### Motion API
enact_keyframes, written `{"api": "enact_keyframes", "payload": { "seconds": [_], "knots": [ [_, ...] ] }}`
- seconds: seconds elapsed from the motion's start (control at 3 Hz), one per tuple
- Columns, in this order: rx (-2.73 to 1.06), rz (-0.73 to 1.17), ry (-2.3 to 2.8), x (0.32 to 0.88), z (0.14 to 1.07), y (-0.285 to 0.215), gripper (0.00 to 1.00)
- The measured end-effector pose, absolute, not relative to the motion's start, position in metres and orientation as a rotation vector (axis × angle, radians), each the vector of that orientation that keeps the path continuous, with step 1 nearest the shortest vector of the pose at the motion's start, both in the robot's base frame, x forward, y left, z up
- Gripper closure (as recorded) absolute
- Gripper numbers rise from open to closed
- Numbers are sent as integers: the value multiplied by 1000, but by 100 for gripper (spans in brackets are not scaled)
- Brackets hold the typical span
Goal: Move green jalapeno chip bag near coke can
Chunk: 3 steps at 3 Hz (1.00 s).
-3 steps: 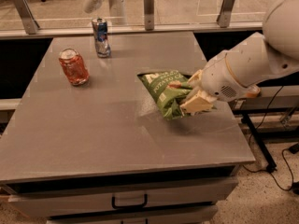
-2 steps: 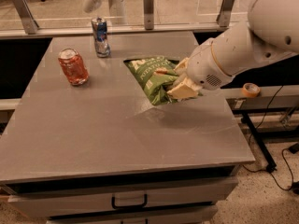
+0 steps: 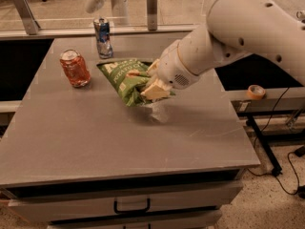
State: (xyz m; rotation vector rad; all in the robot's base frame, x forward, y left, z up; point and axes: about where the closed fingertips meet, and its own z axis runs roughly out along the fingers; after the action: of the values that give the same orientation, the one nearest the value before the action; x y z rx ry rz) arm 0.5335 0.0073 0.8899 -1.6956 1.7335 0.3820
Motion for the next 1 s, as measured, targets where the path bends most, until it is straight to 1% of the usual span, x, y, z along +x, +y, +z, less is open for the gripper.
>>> {"api": "enact_keyframes", "payload": {
  "seconds": [0.33,0.67,1.0],
  "knots": [
    [-1735,397,1696,538,888,40,58],
    [-1764,400,1677,544,882,62,36],
    [-1768,387,1676,552,877,73,12]
  ]
}}
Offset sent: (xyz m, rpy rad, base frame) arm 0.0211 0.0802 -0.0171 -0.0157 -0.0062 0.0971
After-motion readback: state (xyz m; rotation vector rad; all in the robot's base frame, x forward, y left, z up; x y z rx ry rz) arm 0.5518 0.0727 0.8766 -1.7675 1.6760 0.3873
